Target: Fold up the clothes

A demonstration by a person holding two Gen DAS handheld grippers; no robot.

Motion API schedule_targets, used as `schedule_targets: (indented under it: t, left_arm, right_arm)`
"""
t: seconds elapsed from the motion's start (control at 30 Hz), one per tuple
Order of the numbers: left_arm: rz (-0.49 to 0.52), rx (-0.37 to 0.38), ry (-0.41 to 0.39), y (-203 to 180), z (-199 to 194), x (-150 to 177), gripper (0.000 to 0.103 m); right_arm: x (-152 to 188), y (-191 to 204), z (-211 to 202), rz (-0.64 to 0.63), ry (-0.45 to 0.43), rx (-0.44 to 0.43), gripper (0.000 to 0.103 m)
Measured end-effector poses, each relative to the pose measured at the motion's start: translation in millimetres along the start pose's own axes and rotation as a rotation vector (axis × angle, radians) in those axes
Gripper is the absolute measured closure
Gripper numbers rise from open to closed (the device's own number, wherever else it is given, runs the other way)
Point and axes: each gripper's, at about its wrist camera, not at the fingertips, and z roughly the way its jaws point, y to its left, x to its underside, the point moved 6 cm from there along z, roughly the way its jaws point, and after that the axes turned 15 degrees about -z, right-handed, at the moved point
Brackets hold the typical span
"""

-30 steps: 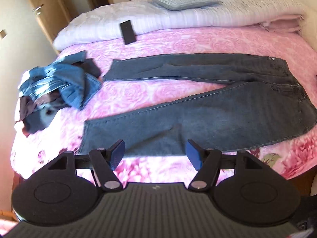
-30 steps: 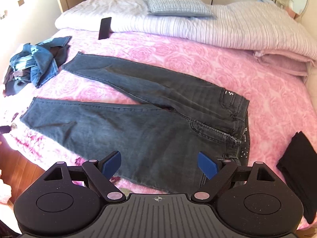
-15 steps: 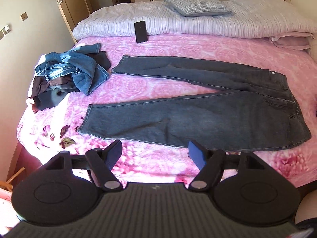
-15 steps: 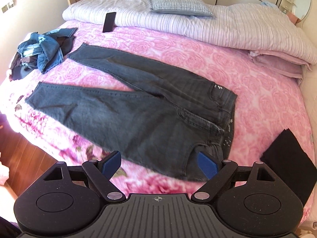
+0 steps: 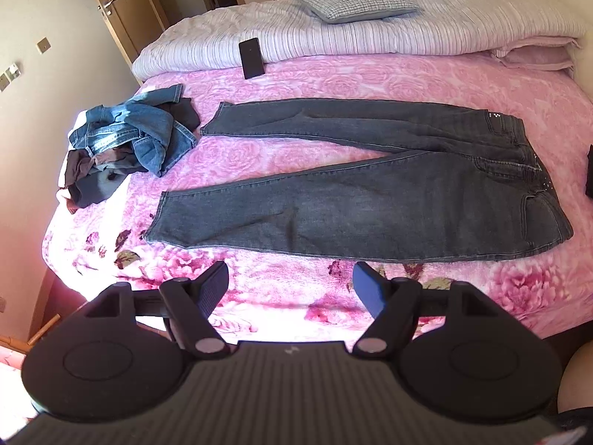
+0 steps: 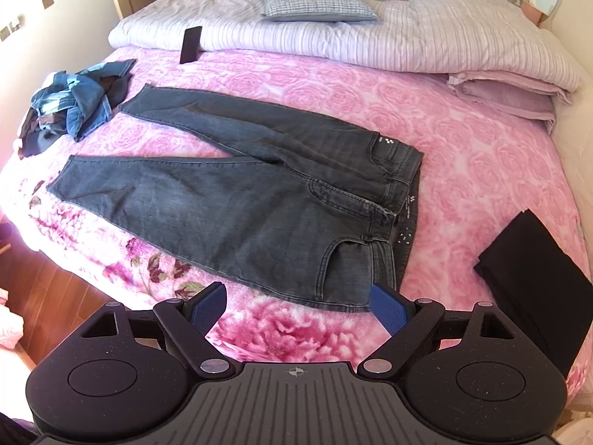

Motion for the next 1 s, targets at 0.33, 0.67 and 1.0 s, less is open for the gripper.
schedule_targets:
  t: [0.33,0.67,1.0]
  left_arm:
    - [0.054,0.021,-0.022,-14,-2,-9,0.033]
    - [0.042,0.007,-0.008,-3,0,0,0.033]
    - [0.011,-0.012,0.021,21,10,6,0.033]
  right_arm:
    - [11,-9,-6,0.044,0.000,0.008,0.015]
    - [10,0,-1,0.040,0.010,0.003,0.015]
    - [-1,15,13,0.025,0.027,-0.002,0.015]
